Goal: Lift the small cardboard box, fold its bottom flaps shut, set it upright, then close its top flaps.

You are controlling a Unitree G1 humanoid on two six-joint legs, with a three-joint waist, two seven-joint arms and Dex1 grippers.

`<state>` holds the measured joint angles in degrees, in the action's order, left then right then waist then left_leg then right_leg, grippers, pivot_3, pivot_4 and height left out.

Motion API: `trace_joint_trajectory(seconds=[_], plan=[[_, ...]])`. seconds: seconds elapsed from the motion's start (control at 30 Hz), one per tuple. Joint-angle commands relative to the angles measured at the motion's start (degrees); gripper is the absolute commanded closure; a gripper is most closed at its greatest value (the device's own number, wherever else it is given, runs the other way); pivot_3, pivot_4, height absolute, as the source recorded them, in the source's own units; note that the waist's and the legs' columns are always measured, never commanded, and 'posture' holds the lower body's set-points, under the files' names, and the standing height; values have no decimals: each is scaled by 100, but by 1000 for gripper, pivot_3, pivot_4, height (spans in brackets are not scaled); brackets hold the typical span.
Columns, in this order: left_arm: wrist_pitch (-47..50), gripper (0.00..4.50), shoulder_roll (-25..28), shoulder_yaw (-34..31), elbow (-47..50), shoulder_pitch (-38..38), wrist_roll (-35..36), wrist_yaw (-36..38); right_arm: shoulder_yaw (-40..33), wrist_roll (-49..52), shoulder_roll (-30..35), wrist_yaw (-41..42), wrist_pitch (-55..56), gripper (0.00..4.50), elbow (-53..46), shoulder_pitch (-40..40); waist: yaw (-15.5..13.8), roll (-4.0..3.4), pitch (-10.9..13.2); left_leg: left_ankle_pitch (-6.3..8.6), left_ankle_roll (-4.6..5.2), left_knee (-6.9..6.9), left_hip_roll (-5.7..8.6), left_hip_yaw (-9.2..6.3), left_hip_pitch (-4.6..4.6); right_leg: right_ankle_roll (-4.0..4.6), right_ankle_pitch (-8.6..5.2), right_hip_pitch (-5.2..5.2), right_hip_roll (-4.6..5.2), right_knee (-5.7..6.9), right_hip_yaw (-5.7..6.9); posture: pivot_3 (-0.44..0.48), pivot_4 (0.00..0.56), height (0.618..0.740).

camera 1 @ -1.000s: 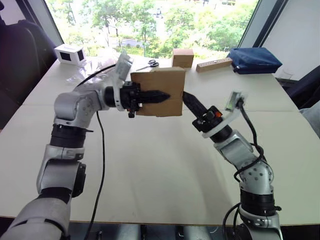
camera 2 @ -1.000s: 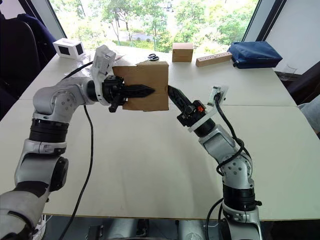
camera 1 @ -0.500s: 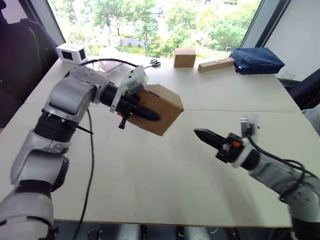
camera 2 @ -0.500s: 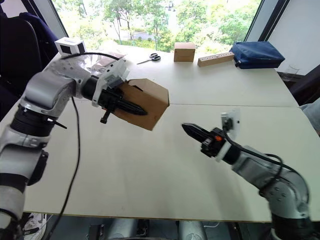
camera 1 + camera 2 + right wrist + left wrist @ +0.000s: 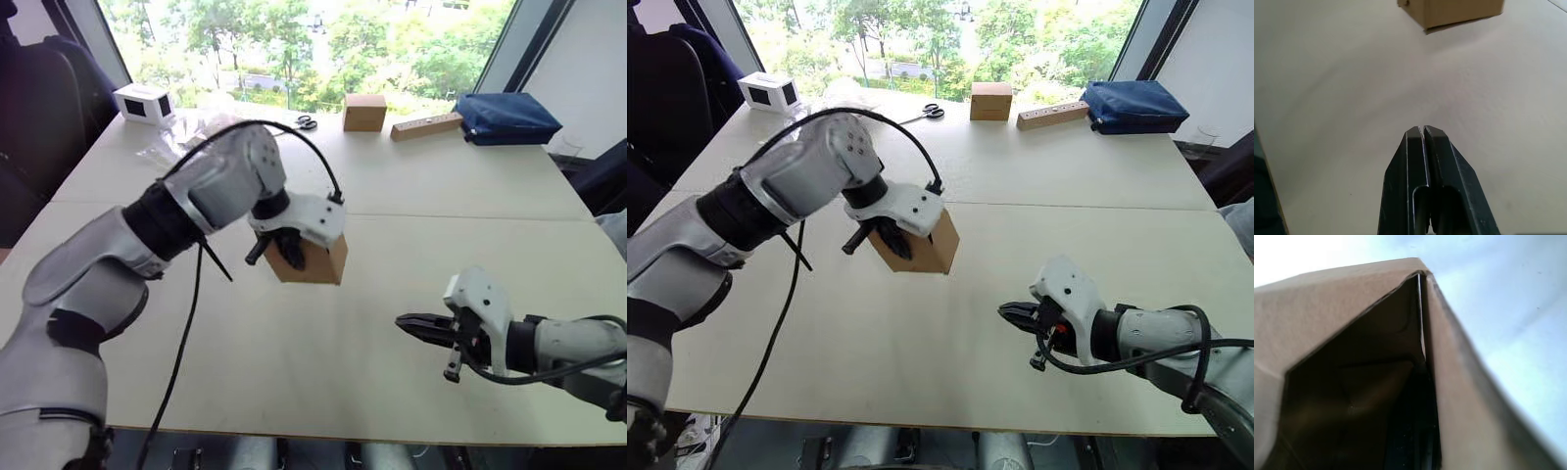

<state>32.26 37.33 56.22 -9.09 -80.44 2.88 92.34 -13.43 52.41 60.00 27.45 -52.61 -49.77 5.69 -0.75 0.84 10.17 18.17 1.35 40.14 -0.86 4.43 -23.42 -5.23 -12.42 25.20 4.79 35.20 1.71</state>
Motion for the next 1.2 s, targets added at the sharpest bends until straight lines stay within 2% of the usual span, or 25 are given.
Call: trace_joint_trajectory(seconds=[0.03, 0.13, 0.5, 0.6, 0.7, 0.77, 0.83, 0.97, 1.2], plan=[[985, 4500, -583, 83, -195, -271, -210, 16, 138, -201, -158, -348, -62, 4455, -317, -41, -24, 2, 0, 0, 0, 1, 2, -1, -1, 0, 0, 0, -1, 1, 1, 0, 150, 740], [1609, 4500, -918, 145, -370, -303, -438, -5, 281, -227, -251, -472, -143, 4455, -341, -164, -11, 5, 0, 0, 0, 4, 7, -4, -2, 0, -1, -3, -1, -1, 2, 0, 150, 740], [2093, 4500, -837, 486, 359, -290, -380, 16, 539, -495, -294, -414, -226, 4455, -48, -632, -5, 3, 0, 0, 1, 4, -1, -6, -3, -2, -1, 9, -12, 14, -3, 0, 150, 740], [2352, 4500, -961, 509, 383, -392, -356, 16, 573, -592, -290, -379, -215, 4455, 33, -707, -9, 3, 0, 0, 1, 5, 0, -4, -3, -3, -1, 8, -9, 11, -6, 0, 150, 740], [2469, 3727, -1006, 537, 371, -412, -363, 16, 629, -687, -325, -357, -206, 4500, 63, -730, -8, 3, 0, 0, 1, 8, 3, -3, -4, -3, -1, 6, -7, 12, -6, 0, 150, 740], [2669, 2845, -1069, 526, 355, -443, -332, 11, 640, -767, -350, -332, -175, 4500, 82, -688, -2, 3, 0, 0, 1, 8, 3, -3, -4, -3, 0, 6, -9, 12, -5, 0, 150, 740], [2820, 2326, -1143, 493, 313, -498, -320, 12, 641, -848, -361, -285, -136, 4500, 118, -638, -2, 3, 0, 0, 1, 8, 3, -4, -3, -4, 0, 6, -10, 13, -5, 0, 150, 740], [3133, 843, -1170, 405, 292, -784, 67, 16, 642, -1014, -384, -160, -56, 4500, 210, -583, -3, 3, 0, 0, 1, 8, 2, -4, -3, -5, 0, 7, -10, 14, -5, 0, 150, 740], [3495, 843, -1129, 177, -77, -1230, 560, 16, 597, -1258, -374, 198, 153, 4500, 425, -520, -1, 2, -1, 0, 1, 8, 3, -4, -2, -5, 0, 7, -11, 15, -5, 0, 150, 740]])
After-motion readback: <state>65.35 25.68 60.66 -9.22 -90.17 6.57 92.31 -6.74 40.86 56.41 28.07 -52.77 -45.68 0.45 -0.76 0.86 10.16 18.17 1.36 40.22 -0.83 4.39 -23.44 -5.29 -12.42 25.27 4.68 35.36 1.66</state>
